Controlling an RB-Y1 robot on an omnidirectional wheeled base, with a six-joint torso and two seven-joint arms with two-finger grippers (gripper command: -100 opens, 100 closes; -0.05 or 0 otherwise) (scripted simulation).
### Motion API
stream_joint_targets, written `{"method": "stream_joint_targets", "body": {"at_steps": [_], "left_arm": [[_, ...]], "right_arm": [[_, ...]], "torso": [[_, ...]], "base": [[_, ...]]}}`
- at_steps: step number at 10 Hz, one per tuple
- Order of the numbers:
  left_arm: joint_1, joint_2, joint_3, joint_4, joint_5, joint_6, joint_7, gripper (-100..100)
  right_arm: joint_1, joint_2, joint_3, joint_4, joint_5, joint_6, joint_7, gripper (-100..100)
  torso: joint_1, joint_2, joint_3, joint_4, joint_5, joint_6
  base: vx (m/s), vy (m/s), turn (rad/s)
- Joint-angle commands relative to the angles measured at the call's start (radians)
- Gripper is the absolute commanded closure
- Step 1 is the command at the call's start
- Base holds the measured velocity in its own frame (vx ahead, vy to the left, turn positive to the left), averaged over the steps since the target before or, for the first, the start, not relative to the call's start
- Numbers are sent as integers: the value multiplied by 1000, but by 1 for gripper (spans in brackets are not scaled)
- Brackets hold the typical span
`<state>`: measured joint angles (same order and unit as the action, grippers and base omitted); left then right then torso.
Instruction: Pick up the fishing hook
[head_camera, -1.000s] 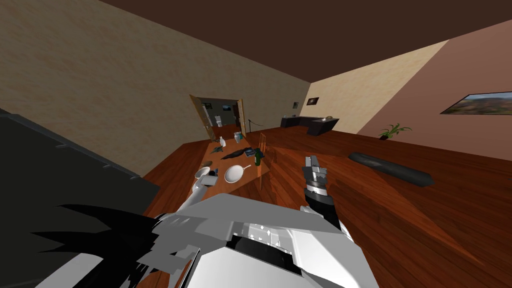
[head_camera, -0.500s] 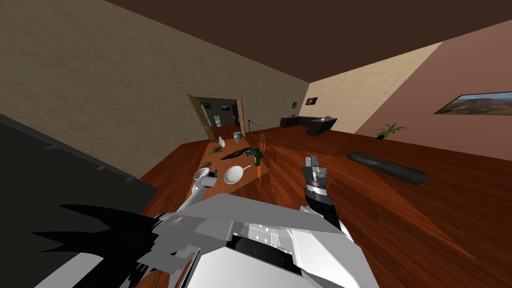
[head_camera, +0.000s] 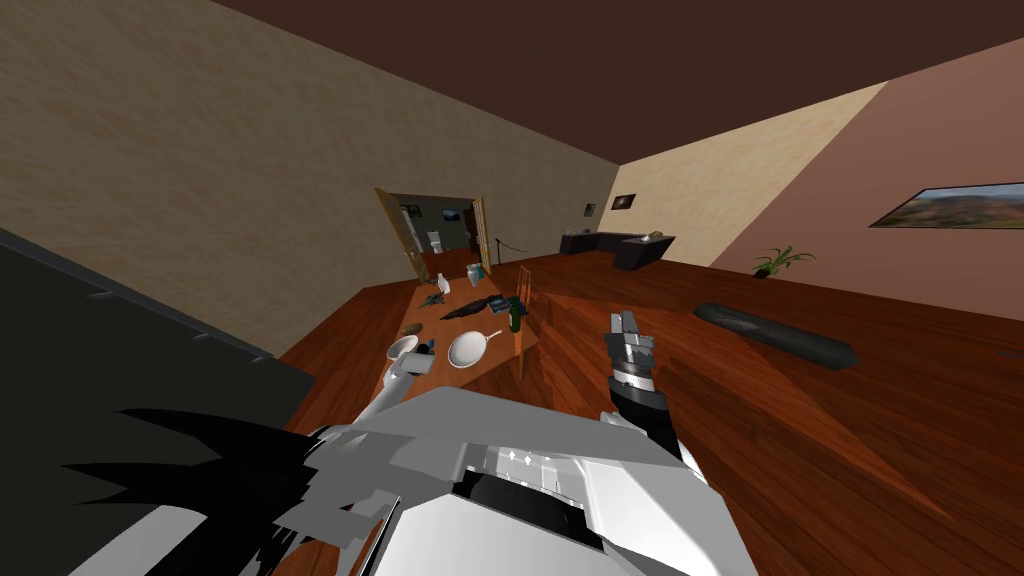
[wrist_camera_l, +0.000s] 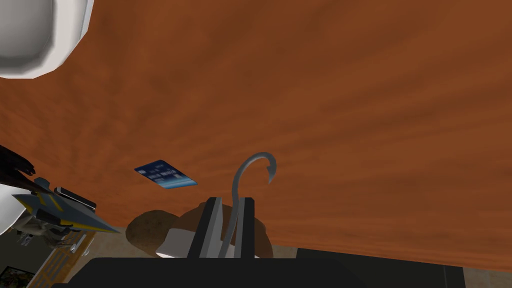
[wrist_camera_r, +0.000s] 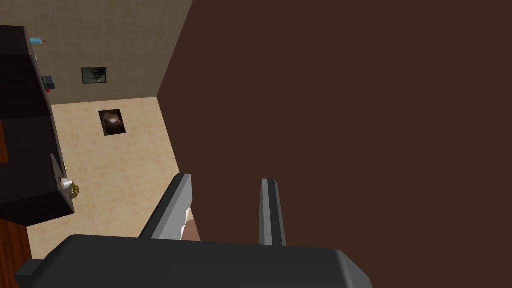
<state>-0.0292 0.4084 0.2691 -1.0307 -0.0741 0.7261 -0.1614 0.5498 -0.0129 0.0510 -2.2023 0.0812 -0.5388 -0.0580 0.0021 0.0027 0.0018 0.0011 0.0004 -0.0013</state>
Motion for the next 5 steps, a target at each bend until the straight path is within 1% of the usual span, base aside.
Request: {"method": "stream_joint_targets", "body": {"at_steps": [1, 3, 4, 5], "left_arm": [[4, -3, -1, -33, 5, 25, -8, 100], [5, -6, -2, -72, 10, 59, -19, 100], [6, -7, -3, -81, 11, 67, -22, 100], [2, -6, -2, -67, 9, 57, -19, 100]], "right_arm": [[0, 0, 0, 0, 0, 0, 0, 0], [0, 0, 0, 0, 0, 0, 0, 0], [0, 0, 0, 0, 0, 0, 0, 0], [0, 0, 0, 0, 0, 0, 0, 0]], "torso": [[0, 0, 0, 0, 0, 0], [-2, 2, 1, 0, 0, 0], [-2, 2, 1, 1, 0, 0], [-2, 2, 1, 1, 0, 0]], "base": [[-12, -13, 61], [-24, -24, 56], [-23, -18, 28], [-9, -7, 3]]}}
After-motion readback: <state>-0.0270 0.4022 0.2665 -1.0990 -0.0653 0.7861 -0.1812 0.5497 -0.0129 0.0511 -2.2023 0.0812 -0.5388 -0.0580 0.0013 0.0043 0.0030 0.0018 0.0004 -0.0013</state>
